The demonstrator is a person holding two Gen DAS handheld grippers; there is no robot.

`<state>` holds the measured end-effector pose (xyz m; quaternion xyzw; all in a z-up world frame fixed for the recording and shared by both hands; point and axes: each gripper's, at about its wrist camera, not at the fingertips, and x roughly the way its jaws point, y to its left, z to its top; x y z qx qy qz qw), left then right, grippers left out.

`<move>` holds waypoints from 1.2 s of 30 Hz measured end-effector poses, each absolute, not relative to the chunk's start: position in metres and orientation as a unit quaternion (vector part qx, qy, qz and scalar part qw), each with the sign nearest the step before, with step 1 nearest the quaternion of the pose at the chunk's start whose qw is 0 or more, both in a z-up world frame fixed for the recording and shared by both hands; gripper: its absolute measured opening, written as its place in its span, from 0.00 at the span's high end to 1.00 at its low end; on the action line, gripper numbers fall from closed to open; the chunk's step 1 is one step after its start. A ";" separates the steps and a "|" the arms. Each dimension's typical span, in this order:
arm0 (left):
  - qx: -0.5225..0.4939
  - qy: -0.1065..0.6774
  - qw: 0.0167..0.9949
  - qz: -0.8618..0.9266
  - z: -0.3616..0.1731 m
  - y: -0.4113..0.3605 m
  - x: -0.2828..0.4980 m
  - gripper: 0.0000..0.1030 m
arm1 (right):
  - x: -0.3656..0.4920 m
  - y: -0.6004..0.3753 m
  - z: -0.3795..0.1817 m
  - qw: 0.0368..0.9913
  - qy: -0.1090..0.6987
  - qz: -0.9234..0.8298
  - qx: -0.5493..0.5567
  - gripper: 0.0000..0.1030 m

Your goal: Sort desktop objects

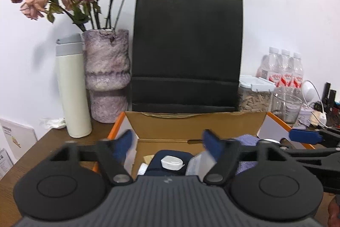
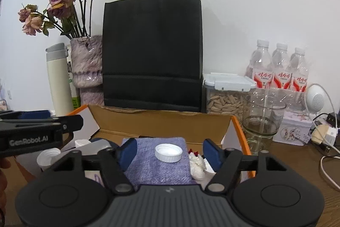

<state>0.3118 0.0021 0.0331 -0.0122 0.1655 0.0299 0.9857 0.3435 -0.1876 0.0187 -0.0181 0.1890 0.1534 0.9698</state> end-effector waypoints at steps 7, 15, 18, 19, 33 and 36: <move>-0.028 0.143 0.988 0.050 0.036 0.007 0.308 0.00 | 0.343 -0.191 0.019 0.972 0.185 0.142 -0.011 0.01; -0.036 0.143 0.988 0.052 0.034 0.007 0.303 0.00 | 0.339 -0.195 0.019 0.974 0.182 0.139 -0.003 0.00; -0.038 0.134 0.989 0.046 0.034 0.006 0.294 0.00 | 0.333 -0.197 0.020 0.974 0.181 0.138 -0.001 0.00; -0.036 0.133 0.989 0.045 0.034 0.005 0.291 0.00 | 0.330 -0.197 0.020 0.974 0.180 0.139 -0.001 0.00; -0.024 0.141 0.989 0.034 0.032 0.000 0.223 0.00 | 0.260 -0.217 0.027 0.976 0.172 0.131 0.009 0.00; -0.017 0.149 0.988 0.026 0.030 -0.001 0.208 0.00 | 0.241 -0.220 0.027 0.976 0.172 0.131 0.006 0.00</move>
